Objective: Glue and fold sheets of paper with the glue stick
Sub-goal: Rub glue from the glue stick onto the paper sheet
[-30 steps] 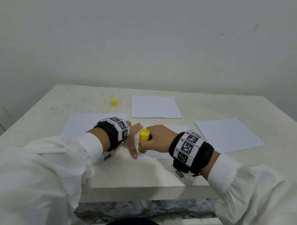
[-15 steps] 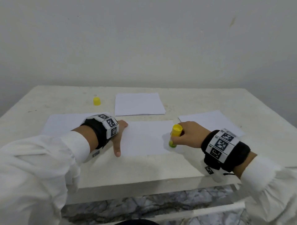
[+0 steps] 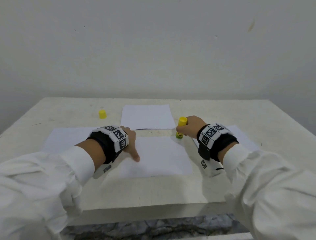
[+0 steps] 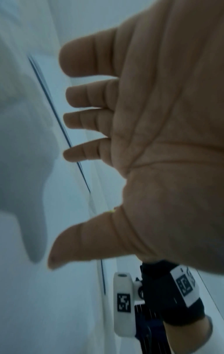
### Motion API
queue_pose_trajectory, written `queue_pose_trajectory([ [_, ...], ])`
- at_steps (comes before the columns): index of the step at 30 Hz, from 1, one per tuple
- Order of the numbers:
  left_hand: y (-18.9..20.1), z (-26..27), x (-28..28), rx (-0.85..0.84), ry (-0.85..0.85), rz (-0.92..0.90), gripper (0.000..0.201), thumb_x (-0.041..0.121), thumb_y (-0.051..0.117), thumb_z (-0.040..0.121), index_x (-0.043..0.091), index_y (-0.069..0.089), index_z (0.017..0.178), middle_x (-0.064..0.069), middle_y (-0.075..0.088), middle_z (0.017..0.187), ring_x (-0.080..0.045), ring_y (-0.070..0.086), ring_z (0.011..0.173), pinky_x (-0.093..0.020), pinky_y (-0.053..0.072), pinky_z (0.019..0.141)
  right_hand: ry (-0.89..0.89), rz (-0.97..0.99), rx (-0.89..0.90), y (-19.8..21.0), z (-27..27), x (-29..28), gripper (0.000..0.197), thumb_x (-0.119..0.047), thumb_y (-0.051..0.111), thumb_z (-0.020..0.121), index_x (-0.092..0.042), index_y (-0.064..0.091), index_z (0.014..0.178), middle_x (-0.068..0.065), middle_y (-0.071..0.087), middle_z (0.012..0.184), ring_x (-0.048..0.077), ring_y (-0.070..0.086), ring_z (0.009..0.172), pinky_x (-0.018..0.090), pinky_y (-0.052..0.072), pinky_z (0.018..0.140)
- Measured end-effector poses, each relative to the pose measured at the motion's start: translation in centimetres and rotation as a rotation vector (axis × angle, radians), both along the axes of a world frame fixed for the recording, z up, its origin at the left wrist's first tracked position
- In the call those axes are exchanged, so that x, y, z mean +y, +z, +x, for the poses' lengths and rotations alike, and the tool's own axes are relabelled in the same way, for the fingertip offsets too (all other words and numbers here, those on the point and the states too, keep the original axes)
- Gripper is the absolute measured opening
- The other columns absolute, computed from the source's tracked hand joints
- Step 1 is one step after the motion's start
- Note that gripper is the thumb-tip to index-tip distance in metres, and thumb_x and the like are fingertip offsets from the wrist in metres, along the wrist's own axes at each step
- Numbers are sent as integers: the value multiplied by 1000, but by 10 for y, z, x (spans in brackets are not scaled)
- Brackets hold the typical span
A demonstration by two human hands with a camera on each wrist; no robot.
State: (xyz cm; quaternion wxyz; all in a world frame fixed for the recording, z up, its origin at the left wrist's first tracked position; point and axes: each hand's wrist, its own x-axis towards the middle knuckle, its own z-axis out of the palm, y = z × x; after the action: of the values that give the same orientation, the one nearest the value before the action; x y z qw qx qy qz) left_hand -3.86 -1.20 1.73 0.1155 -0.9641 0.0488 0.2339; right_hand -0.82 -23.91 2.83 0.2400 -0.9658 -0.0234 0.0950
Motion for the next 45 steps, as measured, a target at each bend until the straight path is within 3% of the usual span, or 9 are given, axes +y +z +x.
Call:
queue_pose_trajectory([
  [4,-3,1,-42,-61,-111,-169,88,60,74,67,21,41,139,-3,42,141,-25,42,127,-36,39,101,26,-1,5,-1,4,0,28,-27,61,82,-14,44,63,7,53,74,22,48,69,27,35,62],
  [8,-11,0,-83,71,-186,-160,100,63,67,73,26,18,151,-2,19,157,-28,27,140,-44,28,112,48,-32,-7,1,5,1,34,-28,61,83,-15,38,60,1,43,63,18,42,61,26,31,52],
  [17,-11,-3,-92,88,-185,-93,102,66,67,72,26,17,152,-4,21,156,-30,29,138,-43,31,111,173,-1,-12,2,-21,-14,36,-25,62,83,-15,37,59,-1,39,61,13,37,55,25,28,52],
  [26,-7,-8,-92,73,-210,-96,98,62,63,79,24,11,153,-4,14,159,-27,19,143,-38,20,114,264,16,44,3,-78,-32,28,-24,63,81,-15,44,62,-5,45,62,9,41,57,20,33,52],
  [32,-10,-10,-88,78,-199,-109,99,65,61,78,26,9,153,-3,8,160,-30,15,144,-41,16,115,208,198,214,15,-79,-50,18,-15,67,81,-3,66,94,2,65,70,13,58,59,22,42,53],
  [35,-15,-7,-84,79,-191,-124,100,68,62,75,30,10,152,-1,7,160,-31,16,143,-46,18,116,49,519,213,24,-59,-65,17,1,61,83,-9,54,94,9,72,82,18,68,68,26,43,52],
  [37,-19,-5,-82,81,-193,-147,103,70,62,73,31,10,152,0,8,160,-32,16,142,-49,20,115,-72,649,162,25,-39,-69,18,3,55,86,-12,52,96,7,67,87,16,61,72,26,43,58],
  [41,-23,-4,-78,68,-183,-271,106,66,70,69,31,13,151,5,19,157,-28,20,139,-46,25,113,-199,547,57,11,5,-51,23,-13,48,91,-7,56,112,4,47,93,17,41,78,24,37,60],
  [45,-23,-3,-75,62,-168,-339,97,58,74,69,29,24,148,8,26,152,-22,22,137,-38,29,109,-240,481,-52,-4,43,-28,41,-12,57,90,-10,49,131,9,58,113,25,55,94,28,44,73],
])
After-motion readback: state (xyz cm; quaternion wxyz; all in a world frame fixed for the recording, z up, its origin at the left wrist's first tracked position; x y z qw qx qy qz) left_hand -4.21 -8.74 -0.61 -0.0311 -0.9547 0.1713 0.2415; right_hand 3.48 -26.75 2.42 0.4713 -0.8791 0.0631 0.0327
